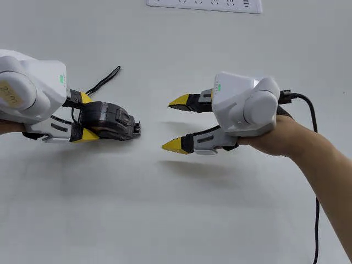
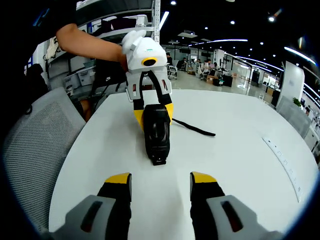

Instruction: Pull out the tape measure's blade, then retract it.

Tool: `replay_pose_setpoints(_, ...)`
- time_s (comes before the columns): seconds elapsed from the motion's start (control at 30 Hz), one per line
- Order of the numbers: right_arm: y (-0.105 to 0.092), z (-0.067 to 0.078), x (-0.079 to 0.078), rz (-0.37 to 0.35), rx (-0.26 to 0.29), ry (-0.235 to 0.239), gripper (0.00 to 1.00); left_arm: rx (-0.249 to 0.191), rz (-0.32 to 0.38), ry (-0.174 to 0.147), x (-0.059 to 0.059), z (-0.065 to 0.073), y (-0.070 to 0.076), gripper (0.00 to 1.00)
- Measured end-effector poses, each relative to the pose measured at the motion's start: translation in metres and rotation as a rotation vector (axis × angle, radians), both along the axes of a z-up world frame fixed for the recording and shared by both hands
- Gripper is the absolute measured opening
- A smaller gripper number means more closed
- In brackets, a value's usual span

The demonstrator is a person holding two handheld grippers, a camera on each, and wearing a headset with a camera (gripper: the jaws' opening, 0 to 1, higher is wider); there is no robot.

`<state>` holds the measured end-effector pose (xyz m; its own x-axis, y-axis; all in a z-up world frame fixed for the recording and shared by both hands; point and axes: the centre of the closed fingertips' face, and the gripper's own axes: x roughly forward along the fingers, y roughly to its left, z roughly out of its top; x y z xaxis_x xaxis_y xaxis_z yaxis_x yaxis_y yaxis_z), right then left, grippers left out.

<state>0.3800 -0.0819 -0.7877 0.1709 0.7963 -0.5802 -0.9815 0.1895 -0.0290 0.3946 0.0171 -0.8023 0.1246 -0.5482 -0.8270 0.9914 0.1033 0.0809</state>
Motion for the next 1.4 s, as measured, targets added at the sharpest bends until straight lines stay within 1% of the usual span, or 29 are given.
replay_pose_setpoints(0.17, 0.011, -0.006, 0.002, 0.026, -0.001, 0.003, 0.44, -0.007, 0.011, 0.005, 0.0, 0.0, 0.0, 0.29)
replay_pose_setpoints(0.37, 0.019, -0.014, 0.001, 0.053, -0.008, 0.004, 0.39, -0.014, 0.019, 0.012, 0.001, 0.0, 0.0, 0.29)
replay_pose_setpoints(0.6, 0.03, -0.02, 0.004, 0.065, -0.001, 0.008, 0.31, -0.024, 0.024, 0.018, 0.001, -0.001, 0.0, 0.29)
replay_pose_setpoints(0.73, 0.036, -0.024, 0.005, 0.074, -0.002, 0.014, 0.3, -0.03, 0.031, 0.028, 0.002, -0.001, 0.0, 0.29)
replay_pose_setpoints(0.9, 0.042, -0.028, 0.008, 0.072, -0.001, 0.015, 0.27, -0.037, 0.031, 0.031, 0.002, -0.001, 0.0, 0.29)
replay_pose_setpoints(0.97, 0.044, -0.03, 0.009, 0.074, -0.005, 0.016, 0.25, -0.044, 0.035, 0.033, 0.003, -0.001, 0.0, 0.29)
replay_pose_setpoints(1.03, 0.047, -0.032, 0.008, 0.079, -0.003, 0.027, 0.24, -0.05, 0.033, 0.032, 0.003, -0.001, 0.0, 0.29)
replay_pose_setpoints(1.13, 0.049, -0.034, 0.008, 0.085, -0.012, 0.024, 0.2, -0.046, 0.025, 0.026, 0.002, -0.001, 0.001, 0.29)
replay_pose_setpoints(1.23, 0.051, -0.035, 0.009, 0.087, -0.011, 0.027, 0.15, -0.049, 0.029, 0.028, 0.002, -0.001, 0.001, 0.29)
replay_pose_setpoints(1.3, 0.051, -0.035, 0.008, 0.095, -0.013, 0.022, 0.15, -0.051, 0.03, 0.028, 0.002, -0.001, 0.001, 0.29)
replay_pose_setpoints(1.4, 0.051, -0.036, 0.008, 0.098, -0.011, 0.028, 0.14, -0.054, 0.034, 0.03, 0.002, -0.001, 0.001, 0.28)
